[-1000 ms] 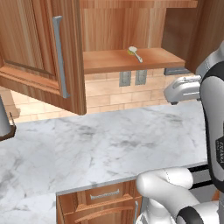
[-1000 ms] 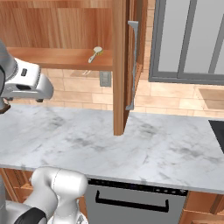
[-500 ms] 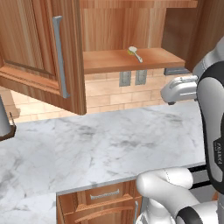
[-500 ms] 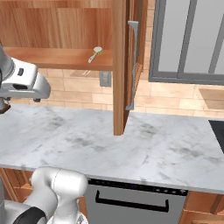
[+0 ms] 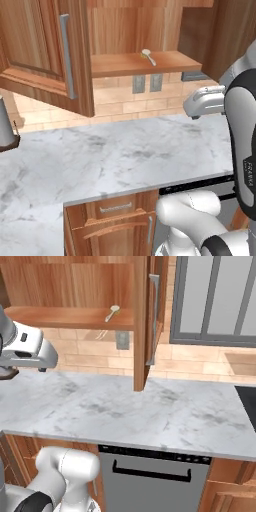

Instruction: Pick up the dish brush and dish brush from the sink, and place them back in the cabinet, and close the cabinet doors.

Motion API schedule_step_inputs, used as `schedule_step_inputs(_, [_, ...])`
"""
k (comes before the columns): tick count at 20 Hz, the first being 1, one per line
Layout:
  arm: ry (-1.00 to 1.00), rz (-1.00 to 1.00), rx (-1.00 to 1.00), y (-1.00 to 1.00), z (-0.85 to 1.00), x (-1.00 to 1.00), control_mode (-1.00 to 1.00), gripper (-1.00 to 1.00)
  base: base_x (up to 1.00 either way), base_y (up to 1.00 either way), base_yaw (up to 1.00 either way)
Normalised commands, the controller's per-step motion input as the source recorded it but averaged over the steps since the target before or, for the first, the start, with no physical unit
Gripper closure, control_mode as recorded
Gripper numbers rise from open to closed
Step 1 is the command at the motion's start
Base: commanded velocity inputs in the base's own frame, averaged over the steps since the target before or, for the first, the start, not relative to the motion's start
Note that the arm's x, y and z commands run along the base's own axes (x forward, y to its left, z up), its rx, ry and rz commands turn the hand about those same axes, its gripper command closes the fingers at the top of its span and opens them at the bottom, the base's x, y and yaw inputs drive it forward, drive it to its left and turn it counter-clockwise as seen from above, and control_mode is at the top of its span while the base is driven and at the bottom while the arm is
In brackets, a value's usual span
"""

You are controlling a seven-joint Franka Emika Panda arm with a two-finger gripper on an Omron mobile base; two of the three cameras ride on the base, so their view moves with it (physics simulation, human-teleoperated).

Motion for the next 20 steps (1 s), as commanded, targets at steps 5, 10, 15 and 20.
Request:
schedule_step_inputs(5, [0.00, 0.00, 0.00, 0.00, 0.00, 0.00, 1.00, -1.00, -0.48, -0.24, 0.00])
schedule_step_inputs(10, [0.00, 0.00, 0.00, 0.00, 0.00, 0.00, 1.00, -1.00, -0.26, -0.36, 0.00])
schedule_step_inputs(15, [0.00, 0.00, 0.00, 0.00, 0.00, 0.00, 1.00, -1.00, -0.15, -0.45, 0.00])
schedule_step_inputs(20, [0.00, 0.00, 0.00, 0.00, 0.00, 0.00, 1.00, -1.00, -0.13, -0.53, 0.00])
